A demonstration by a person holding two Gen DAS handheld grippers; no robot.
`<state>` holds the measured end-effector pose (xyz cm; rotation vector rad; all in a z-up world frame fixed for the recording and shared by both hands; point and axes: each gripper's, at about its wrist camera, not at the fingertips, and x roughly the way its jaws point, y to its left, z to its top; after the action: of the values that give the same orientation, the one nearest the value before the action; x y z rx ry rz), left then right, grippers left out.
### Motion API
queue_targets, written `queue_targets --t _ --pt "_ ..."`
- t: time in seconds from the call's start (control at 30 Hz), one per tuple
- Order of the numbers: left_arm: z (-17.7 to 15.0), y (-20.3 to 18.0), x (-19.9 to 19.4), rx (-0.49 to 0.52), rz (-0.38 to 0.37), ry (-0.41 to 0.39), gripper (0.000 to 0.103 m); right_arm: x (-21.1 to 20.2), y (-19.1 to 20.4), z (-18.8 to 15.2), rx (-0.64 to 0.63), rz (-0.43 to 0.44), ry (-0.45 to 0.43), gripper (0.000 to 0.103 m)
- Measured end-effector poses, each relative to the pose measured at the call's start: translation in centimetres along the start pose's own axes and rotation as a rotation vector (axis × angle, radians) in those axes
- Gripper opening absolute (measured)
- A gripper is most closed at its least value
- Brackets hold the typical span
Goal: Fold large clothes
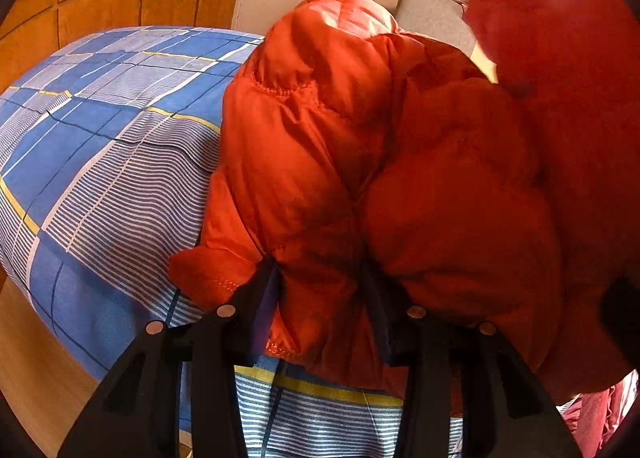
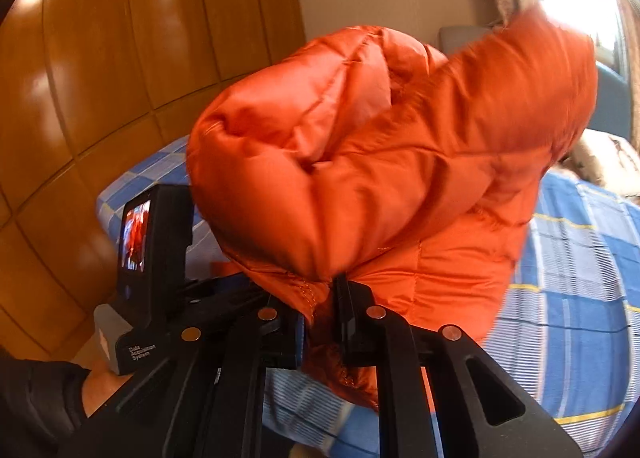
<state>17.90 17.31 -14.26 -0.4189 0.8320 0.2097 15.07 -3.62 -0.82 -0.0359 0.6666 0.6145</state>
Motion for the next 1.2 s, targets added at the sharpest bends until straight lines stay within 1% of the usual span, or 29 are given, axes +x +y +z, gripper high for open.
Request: queue_targets --t 0.17,0.27,0.4,0.47,0.67,0.77,0.8,0.83,0.93,1.07,1.1,1.13,1.17,1.2 --pt "-0.1 0.6 -0.2 -0.019 -0.020 -0.002 0.037 1.8 0.0 -0.7 0.011 0.069 0.056 0.012" --pt "-0.1 1.0 -0.5 -0.034 -0.035 -0.005 0.037 2.8 -0.2 -1.2 0.014 0.090 0.085 0.012" --pt "-0.3 1.4 -0.9 -0.052 -0.044 -0.008 0.037 3.7 -0.5 -1.4 0.026 0.101 0.100 0.012" --pt "-0.4 1.5 -1.3 -0.059 -0.054 -0.012 0.038 3.5 -0.8 -1.8 0.036 0.103 0.094 0.012" --pt "-0.7 1.7 -3.1 -0.071 -0.078 -0.038 0.047 2.8 -1.0 -2.1 0.045 0.092 0.071 0.012" --pt "-0.9 2.2 -4.6 -0.095 -0.101 -0.073 0.056 2.4 -1.6 -2.3 0.060 0.093 0.061 0.012" --pt "-0.9 2.6 -5.2 -0.109 -0.108 -0.092 0.061 2.3 -1.7 -2.5 0.067 0.093 0.056 0.012" --pt "-0.9 2.7 -5.7 -0.114 -0.112 -0.106 0.062 2.2 -1.5 -2.8 0.074 0.094 0.051 0.012" --pt "-0.6 2.9 -7.1 -0.117 -0.131 -0.143 0.063 2.0 -1.5 -3.5 0.081 0.093 0.039 0.012" --pt "-0.7 2.6 -8.9 -0.120 -0.187 -0.178 0.063 1.6 -1.9 -4.4 0.086 0.105 0.018 0.014" --pt "-0.8 2.4 -9.2 -0.118 -0.195 -0.182 0.063 1.6 -2.0 -4.6 0.089 0.108 0.013 0.014" --pt "-0.1 2.3 -8.9 -0.117 -0.199 -0.183 0.064 1.4 -2.0 -5.2 0.087 0.110 0.009 0.014" --pt "-0.4 2.1 -9.1 -0.116 -0.207 -0.181 0.064 1.2 -2.0 -5.3 0.084 0.113 0.004 0.014" --pt "-0.3 2.8 -9.3 -0.118 -0.217 -0.178 0.064 1.2 -2.3 -5.4 0.087 0.117 -0.002 0.013"
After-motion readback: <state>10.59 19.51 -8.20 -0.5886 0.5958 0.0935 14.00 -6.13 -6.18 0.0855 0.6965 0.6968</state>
